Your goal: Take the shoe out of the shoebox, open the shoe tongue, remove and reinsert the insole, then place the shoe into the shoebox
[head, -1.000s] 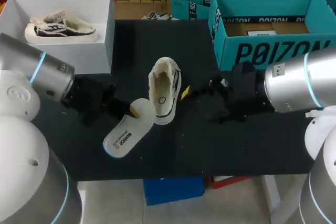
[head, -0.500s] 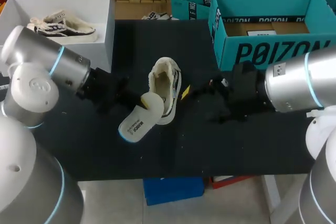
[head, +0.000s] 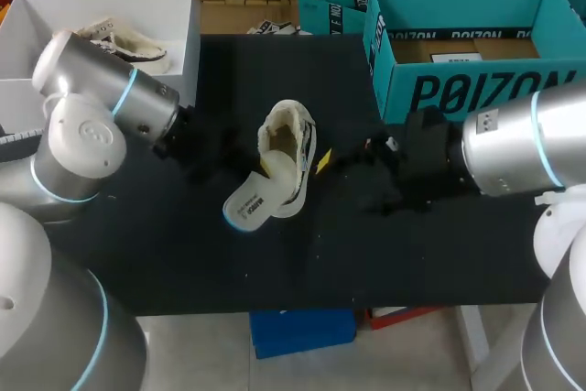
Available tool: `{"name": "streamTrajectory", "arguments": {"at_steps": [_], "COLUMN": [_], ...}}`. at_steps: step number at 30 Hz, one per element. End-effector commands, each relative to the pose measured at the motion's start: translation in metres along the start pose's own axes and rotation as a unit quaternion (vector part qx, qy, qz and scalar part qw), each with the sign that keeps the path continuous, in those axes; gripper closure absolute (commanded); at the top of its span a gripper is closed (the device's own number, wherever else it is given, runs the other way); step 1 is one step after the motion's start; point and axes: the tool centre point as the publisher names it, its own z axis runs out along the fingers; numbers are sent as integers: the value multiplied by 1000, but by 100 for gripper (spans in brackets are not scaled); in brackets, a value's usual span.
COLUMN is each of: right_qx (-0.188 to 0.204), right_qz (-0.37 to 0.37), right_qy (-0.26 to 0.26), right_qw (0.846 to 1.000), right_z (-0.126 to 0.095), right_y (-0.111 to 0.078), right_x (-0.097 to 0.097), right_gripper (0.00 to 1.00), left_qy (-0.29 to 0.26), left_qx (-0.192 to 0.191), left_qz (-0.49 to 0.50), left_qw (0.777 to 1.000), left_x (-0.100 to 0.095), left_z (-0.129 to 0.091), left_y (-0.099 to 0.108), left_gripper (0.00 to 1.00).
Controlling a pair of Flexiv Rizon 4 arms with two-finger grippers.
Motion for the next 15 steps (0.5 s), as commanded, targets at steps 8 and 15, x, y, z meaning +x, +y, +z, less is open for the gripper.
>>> {"name": "streamTrajectory", "arguments": {"at_steps": [8, 15], "right_qx": [0, 0], "right_qz": [0, 0], "right_qy": [0, 0], "right_qw": [1000, 1000], "right_z": [1, 1], "right_y": [0, 0], "right_x": [0, 0], "right_gripper": [0, 0], "left_qy": [9, 7], "left_qx": [-16, -25], "left_qz": [1, -6], "left_qw": [1000, 1000], "left_x": [-8, -9], "left_z": [15, 19], "left_y": [30, 43], "left_gripper": [100, 100]}}
